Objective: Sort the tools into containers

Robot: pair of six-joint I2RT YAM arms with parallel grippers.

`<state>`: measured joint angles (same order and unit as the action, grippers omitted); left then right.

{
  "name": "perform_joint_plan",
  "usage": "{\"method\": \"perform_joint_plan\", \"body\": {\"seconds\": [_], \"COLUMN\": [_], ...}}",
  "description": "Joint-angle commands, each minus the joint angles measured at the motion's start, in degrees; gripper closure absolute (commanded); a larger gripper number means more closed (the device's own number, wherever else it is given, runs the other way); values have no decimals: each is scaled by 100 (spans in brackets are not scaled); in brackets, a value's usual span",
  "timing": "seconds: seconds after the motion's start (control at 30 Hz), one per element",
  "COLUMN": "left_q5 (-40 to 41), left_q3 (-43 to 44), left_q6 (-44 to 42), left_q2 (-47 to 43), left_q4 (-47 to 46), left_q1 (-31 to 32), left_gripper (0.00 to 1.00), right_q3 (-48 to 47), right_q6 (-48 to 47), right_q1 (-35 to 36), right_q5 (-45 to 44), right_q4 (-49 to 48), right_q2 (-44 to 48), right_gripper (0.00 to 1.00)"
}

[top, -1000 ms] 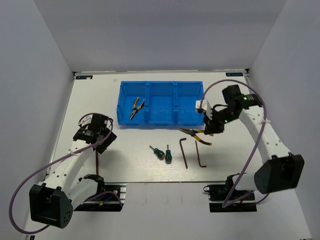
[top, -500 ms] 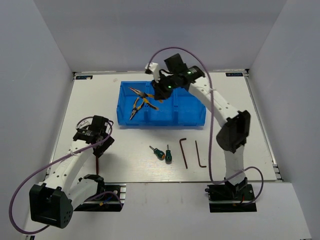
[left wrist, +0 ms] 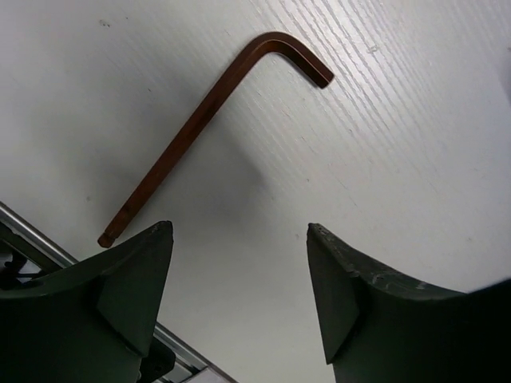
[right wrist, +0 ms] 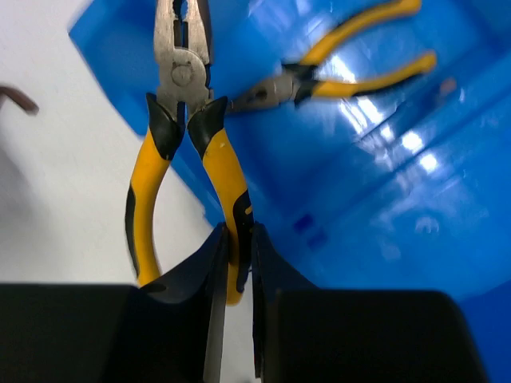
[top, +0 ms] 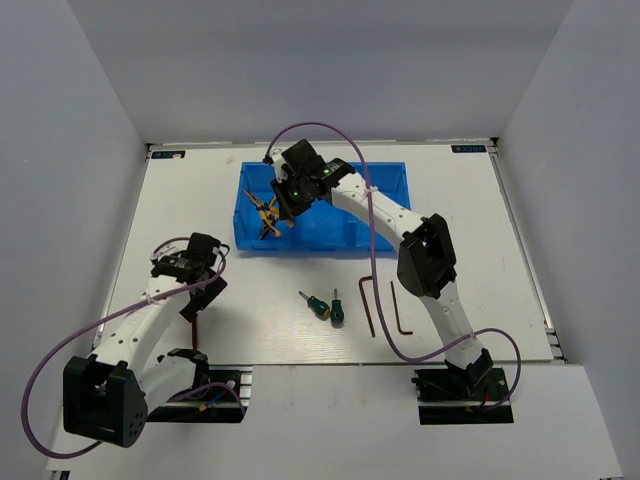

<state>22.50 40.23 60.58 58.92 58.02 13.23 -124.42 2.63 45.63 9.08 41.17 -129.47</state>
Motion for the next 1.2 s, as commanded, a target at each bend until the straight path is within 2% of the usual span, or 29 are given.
{"method": "perform_joint_plan", "body": {"seconds": [0.0,0.23,0.27,0.3,0.4,0.5,0.57,0.6,0.63,0.9,1.03,1.17], "left_q5": [474,983,1054,1055,1125,1125,1063,1063,1063,695,449,282], "left_q3": [134,504,565,565,618,504,504,504,504,618,504,188], "left_q6": [68,68,68,68,-132,-274,-406,-511,-512,-1249,-1373,-1373], "left_q2": [164,963,1094,1148,1297,1604,1789,1877,2035,2738,2994,3056], "left_q4": [69,394,394,447,333,210,52,52,-27,-704,-967,-1240], "left_q1": [-5,-119,-119,-119,-242,-304,-357,-357,-357,-593,-646,-647], "left_gripper": [21,19,17,17,15,15,15,16,16,35,54,63], "right_q3": [-363,-514,-487,-461,-382,-267,-118,-91,-4,637,1446,2375], "right_q6": [431,598,607,598,519,414,334,343,282,571,563,528], "right_q1": [43,139,131,139,104,52,52,69,60,-413,-774,-1335], "right_q5": [-47,-249,-258,-284,-258,-144,-109,-13,23,366,515,586], "right_q4": [-706,-944,-987,-1005,-1058,-1137,-1207,-1234,-1251,-1225,-1392,-1383], "right_q2": [-43,-342,-333,-333,-246,-35,210,273,473,1590,2443,3171], "right_gripper": [100,100,98,85,70,59,58,54,54,54,55,55]}}
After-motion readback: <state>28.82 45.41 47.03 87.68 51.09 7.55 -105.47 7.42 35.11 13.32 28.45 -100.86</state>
